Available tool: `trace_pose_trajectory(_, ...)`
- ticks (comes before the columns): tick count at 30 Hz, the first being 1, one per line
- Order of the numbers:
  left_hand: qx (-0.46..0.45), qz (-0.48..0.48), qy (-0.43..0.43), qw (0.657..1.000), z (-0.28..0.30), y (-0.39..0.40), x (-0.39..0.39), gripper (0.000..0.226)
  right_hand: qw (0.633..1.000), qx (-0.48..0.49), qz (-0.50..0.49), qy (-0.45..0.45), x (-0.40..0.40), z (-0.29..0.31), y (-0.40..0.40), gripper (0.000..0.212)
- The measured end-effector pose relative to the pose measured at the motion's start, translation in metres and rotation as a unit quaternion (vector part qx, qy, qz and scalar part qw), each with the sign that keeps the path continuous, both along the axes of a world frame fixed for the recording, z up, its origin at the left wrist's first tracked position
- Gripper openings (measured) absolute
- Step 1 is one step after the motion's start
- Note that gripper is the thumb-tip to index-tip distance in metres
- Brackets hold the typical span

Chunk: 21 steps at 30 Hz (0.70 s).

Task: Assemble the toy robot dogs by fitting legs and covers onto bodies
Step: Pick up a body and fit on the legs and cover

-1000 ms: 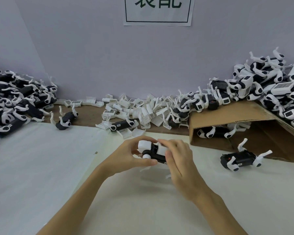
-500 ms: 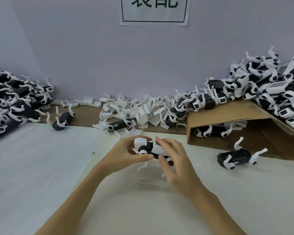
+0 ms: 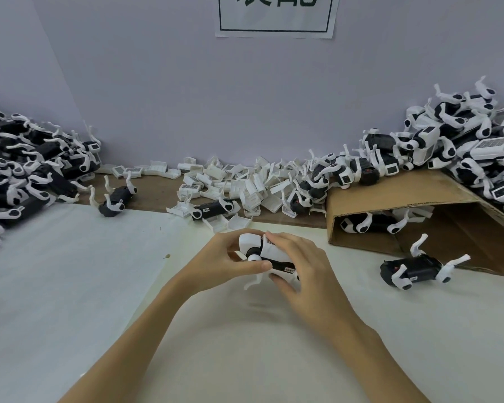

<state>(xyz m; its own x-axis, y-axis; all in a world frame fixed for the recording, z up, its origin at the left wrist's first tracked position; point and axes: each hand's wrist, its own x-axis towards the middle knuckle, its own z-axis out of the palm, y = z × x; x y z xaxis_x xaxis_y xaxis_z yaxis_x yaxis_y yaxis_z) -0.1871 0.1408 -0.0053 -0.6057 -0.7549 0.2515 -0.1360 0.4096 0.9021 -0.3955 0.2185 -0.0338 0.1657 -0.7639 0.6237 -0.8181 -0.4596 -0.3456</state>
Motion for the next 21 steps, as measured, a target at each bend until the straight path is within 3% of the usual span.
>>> trace_pose_trajectory(3,-0.009,0.002,-0.002,1.000,-0.001,0.001,-0.003,0.040,0.997,-0.058,-0.055,0.012,0.005,-0.002,-0.002,0.062)
trace_pose_trajectory(11,0.004,0.037,0.019,0.999,-0.003,0.003,-0.010,0.029,0.991,-0.105,-0.083,0.020,0.011,-0.002,0.000,0.060)
trace_pose_trajectory(21,-0.014,0.062,0.026,0.998,-0.003,0.006,-0.013,0.035,0.991,-0.107,-0.079,0.012,0.017,0.000,0.003,0.058)
